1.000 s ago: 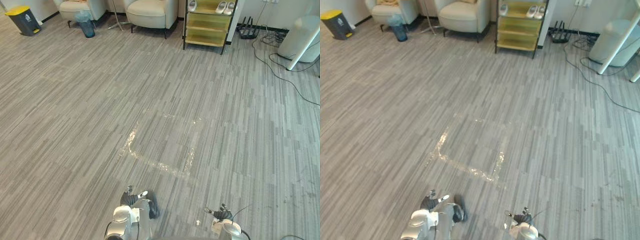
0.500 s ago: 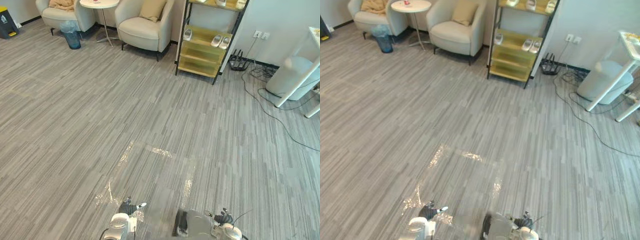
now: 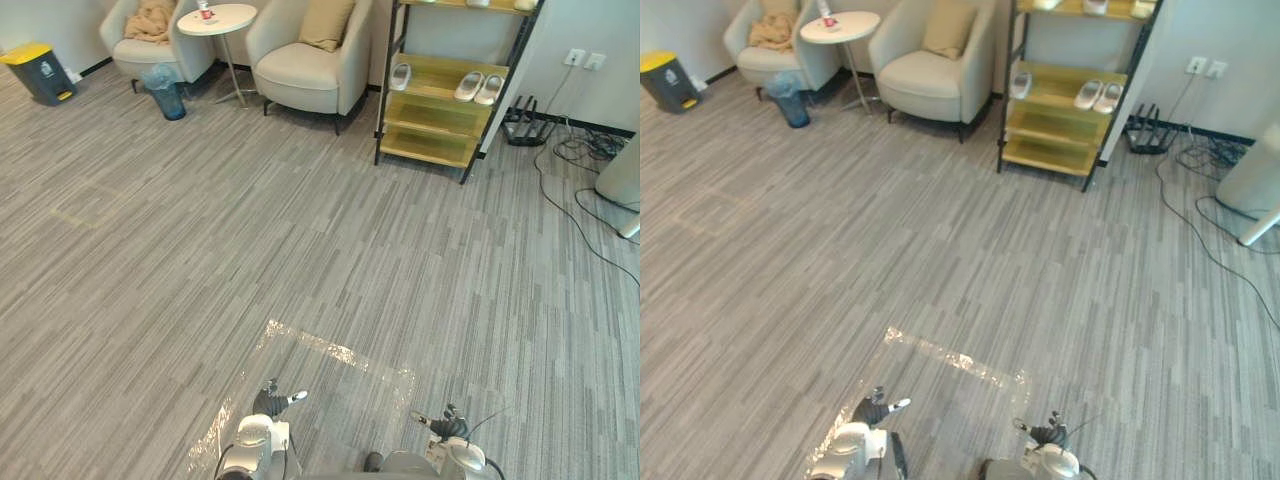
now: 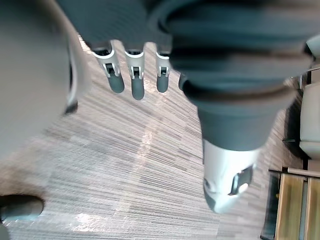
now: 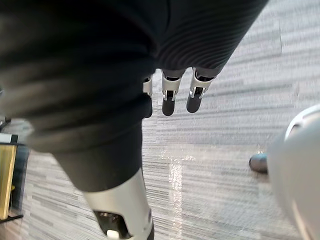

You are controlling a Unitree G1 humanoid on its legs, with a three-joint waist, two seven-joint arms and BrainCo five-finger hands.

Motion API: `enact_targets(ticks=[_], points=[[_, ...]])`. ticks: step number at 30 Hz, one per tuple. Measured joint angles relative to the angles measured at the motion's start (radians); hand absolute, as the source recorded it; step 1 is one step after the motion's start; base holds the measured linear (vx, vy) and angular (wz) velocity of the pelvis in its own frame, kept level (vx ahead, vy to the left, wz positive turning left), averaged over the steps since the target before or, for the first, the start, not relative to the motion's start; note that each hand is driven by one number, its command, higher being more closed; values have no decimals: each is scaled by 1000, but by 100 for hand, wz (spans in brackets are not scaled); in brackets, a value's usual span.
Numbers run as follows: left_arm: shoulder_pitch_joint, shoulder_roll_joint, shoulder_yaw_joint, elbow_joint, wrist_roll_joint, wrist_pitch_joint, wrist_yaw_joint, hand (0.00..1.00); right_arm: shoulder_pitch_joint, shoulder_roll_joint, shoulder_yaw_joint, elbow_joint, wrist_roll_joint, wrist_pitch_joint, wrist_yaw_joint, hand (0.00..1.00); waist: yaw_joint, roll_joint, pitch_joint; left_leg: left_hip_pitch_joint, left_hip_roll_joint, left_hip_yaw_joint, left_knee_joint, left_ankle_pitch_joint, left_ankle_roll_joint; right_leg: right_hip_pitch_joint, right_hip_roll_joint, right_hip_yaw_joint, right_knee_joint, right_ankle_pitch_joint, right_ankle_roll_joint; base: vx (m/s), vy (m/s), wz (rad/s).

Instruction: Pick up cushions and gather them together orderly.

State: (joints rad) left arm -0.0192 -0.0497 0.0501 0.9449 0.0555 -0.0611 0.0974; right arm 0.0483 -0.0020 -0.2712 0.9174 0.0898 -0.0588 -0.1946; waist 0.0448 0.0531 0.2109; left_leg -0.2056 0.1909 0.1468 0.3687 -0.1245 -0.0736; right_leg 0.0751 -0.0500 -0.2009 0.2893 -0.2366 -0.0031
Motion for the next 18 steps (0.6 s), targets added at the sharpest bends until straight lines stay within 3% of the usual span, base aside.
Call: enact_targets(ticks=[1, 3, 5, 12, 18], points=[[-6, 4, 1, 3, -2, -1, 1, 0, -3, -3, 0, 5, 0, 2, -3, 0, 8, -1, -2, 6, -20, -38, 7, 66, -30, -4, 2, 33, 32, -32, 25, 239, 181, -46], [-13, 24, 1, 10, -12, -1, 9, 0, 18, 18, 0, 2, -2, 4, -4, 0, -2, -59, -24, 21, -57, -19, -1, 46, -4, -1, -45, 47, 37, -47, 49, 246, 171, -10], [-11, 28, 2, 21, -13, 1, 9, 0, 23, 32, -1, 5, -3, 9, -6, 0, -3, -79, -31, 25, -77, -6, 4, 21, 8, 11, -68, 51, 35, -46, 53, 172, 131, -6], [7, 30, 1, 35, -12, 1, 6, 0, 34, 33, -2, 13, -9, 10, -3, 0, 1, -81, -63, 103, -110, 62, -62, 0, 25, 27, -107, 117, -1, -17, 88, 71, 84, -25], [34, 23, 1, 53, -12, 1, 3, 0, 80, 24, -49, 46, -5, 20, -2, 0, -1, -62, -110, 186, -112, 78, -227, 72, 23, 31, -90, 133, -30, 46, 88, 10, -13, -10]])
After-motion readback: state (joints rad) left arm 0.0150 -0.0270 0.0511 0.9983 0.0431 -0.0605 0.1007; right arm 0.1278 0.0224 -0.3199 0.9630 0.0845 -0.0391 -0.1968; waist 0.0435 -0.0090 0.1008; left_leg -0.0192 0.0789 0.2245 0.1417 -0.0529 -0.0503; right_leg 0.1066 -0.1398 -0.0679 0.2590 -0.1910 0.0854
